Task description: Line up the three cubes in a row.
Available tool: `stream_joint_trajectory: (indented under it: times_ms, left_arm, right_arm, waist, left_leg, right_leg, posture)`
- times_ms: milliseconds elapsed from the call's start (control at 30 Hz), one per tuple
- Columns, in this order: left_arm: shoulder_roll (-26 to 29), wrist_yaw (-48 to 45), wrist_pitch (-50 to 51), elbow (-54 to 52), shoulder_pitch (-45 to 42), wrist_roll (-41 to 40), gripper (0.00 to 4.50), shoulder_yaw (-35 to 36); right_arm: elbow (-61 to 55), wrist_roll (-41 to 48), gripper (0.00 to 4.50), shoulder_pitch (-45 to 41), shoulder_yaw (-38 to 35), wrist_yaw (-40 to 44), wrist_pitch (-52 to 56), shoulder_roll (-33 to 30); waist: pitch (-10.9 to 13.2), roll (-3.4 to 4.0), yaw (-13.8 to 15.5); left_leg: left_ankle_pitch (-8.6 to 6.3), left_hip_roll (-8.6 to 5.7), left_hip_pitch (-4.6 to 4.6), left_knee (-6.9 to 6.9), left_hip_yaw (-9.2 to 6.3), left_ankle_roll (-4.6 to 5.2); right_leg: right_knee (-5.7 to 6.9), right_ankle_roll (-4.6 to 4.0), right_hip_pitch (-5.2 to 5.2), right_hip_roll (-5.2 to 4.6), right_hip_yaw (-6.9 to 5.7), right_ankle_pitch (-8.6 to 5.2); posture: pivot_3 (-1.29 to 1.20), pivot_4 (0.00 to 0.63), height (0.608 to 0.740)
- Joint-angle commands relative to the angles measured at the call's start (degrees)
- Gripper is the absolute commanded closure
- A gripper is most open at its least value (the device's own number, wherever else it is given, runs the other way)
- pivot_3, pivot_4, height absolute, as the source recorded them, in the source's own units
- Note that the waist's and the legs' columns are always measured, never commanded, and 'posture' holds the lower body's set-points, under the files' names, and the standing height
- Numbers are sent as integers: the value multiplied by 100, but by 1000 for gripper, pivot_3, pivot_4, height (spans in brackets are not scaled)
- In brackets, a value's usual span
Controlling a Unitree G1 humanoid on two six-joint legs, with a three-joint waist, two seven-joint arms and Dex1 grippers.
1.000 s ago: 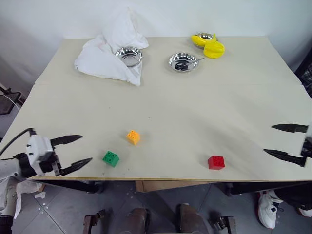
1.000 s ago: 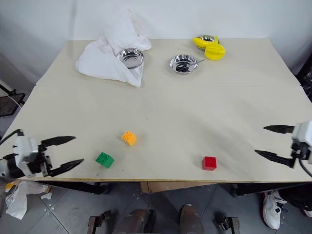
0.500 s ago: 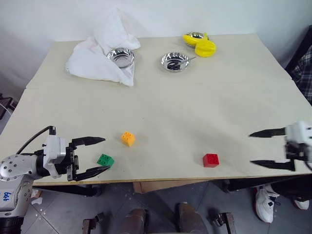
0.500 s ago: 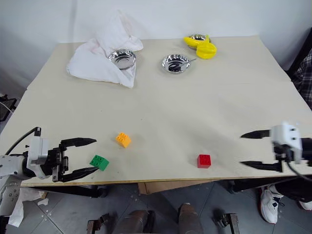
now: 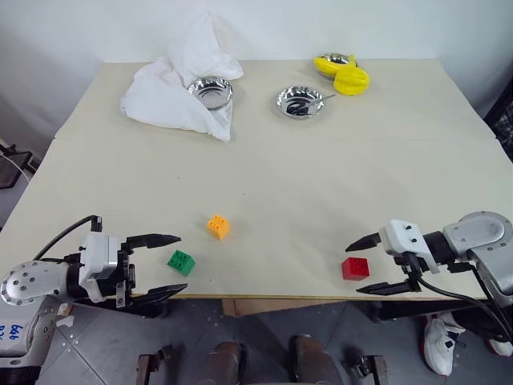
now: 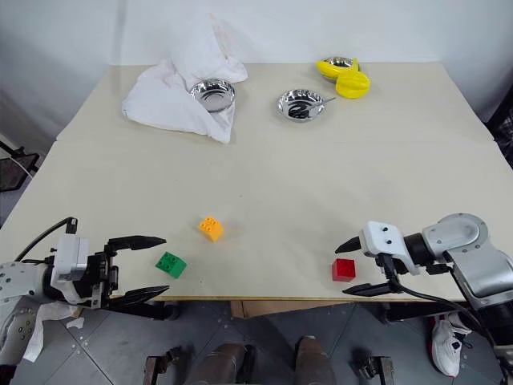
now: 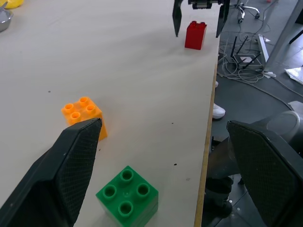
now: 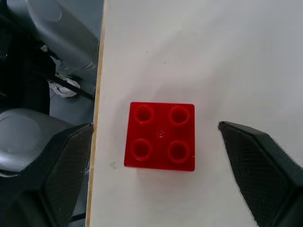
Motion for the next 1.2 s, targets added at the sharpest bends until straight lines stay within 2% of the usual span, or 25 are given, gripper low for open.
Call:
stream_joint_trajectory:
  times_ms: [33, 200, 400, 533, 700, 967, 1200]
  left_arm:
    - [4, 85, 24, -257, 83, -24, 0, 123]
    - [20, 145, 63, -288, 107, -37, 0, 164]
    - [-20, 278, 38, -253, 61, -19, 0, 191]
    - [-82, 409, -1, -118, -52, 3, 0, 220]
    - [-134, 502, 14, -79, -156, 11, 0, 209]
    - [-182, 602, 45, -158, -49, 19, 0, 272]
    - [-160, 616, 43, -139, -46, 17, 0, 259]
  right_arm:
    - [2, -21, 1314, -70, -92, -19, -43, 56]
    - [89, 25, 2991, -161, -153, 0, -80, 113]
    - [398, 67, 3018, -744, -48, 223, -5, 233]
    - [1564, -425, 3018, -2022, 429, 453, -279, 702]
    - [2919, -948, 3018, -2894, 813, 616, -959, 1256]
    - [3969, -1202, 3018, -3244, 950, 707, -1668, 1658]
    - [4476, -1317, 3018, -3371, 963, 733, -1980, 1771]
  waist:
    - [1, -2, 1]
    - [1, -2, 2]
    - [1, -3, -9]
    - [3, -5, -87]
    - [4, -7, -97]
    - [4, -7, -108]
    - [4, -7, -106]
  left_leg:
    - [0, 1, 0, 0, 0, 0]
    - [0, 1, 0, 0, 0, 0]
    - [0, 1, 0, 0, 1, -1]
    - [0, 5, 4, 2, 10, -1]
    - [-5, 19, 3, -5, 8, -9]
    - [-14, 16, -4, -1, 2, 0]
    - [-13, 23, 2, 18, 4, -7]
  right_leg:
    - [-2, 0, 0, 0, -1, 0]
    - [-2, 0, 1, 0, -1, 0]
    - [-2, 0, 1, 0, -3, 0]
    - [-2, -6, 1, -4, -20, 4]
    - [-3, -11, -4, -4, -51, 5]
    - [-11, -23, -5, -21, -104, 12]
    - [-3, -27, 4, -18, -111, 14]
  posture:
    - [0, 150, 740]
    - [0, 150, 740]
    - [0, 150, 740]
    - [0, 150, 740]
    - [0, 150, 740]
    - [0, 150, 740]
    - [0, 150, 740]
